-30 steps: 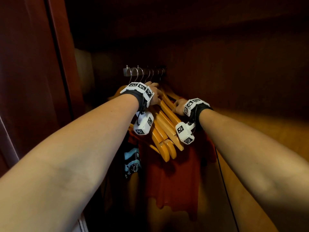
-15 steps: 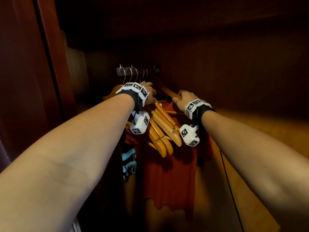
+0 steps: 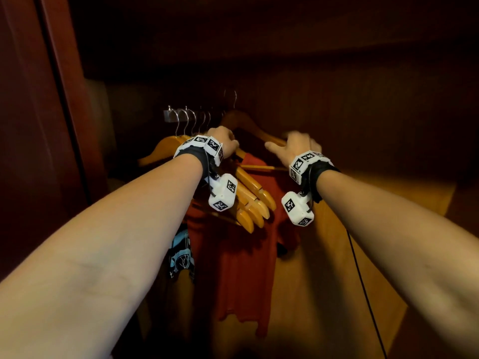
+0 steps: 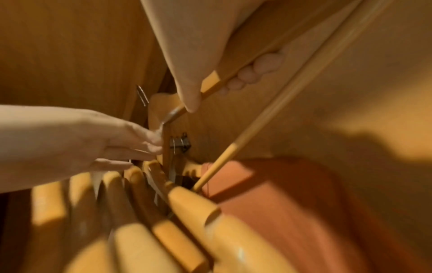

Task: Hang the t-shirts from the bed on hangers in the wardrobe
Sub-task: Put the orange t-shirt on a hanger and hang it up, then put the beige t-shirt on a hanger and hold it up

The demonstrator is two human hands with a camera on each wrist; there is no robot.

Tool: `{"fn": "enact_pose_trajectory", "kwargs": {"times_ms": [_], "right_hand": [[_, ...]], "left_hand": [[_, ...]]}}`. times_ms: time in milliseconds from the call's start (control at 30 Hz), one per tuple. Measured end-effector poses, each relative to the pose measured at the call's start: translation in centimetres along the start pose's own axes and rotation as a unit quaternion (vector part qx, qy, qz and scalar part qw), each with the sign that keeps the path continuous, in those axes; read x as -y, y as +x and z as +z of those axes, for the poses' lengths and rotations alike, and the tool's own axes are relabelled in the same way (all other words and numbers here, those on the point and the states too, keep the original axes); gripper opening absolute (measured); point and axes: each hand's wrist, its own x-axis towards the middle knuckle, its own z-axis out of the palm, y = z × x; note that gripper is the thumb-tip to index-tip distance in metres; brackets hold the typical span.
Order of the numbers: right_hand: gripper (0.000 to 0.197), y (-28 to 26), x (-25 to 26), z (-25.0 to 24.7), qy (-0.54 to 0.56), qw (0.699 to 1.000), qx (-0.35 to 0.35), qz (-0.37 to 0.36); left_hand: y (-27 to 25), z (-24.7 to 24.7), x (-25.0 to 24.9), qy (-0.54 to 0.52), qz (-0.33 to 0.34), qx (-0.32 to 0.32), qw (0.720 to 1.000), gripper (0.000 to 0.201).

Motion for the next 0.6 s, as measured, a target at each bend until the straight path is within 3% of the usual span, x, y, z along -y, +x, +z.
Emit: {"fn": "enact_pose_trajectory", "kwargs": {"times_ms": [200,367,600], "right_hand": [[0.054,-3.7,-0.7,-3.8,-0.036,0.998,-0.052,0.018],[0.047,-7.8,0.0,-6.9,-0.071,0.992,-0.086,0.055],[0.036,-16.5,2.7,-9.9,-0.1,0.979,-0.133,0.115]], "left_hand": [[-2.3,0.3,-2.4,-0.219,-0.017,0.003,0.976,0.026],[-4.0,0.0,-2.6,-0.366,-0.018,0.079,0.927,0.017],[-11.5,-2.5,-3.8,-0.585,0.006,0.197,0.787,0.007]]}}
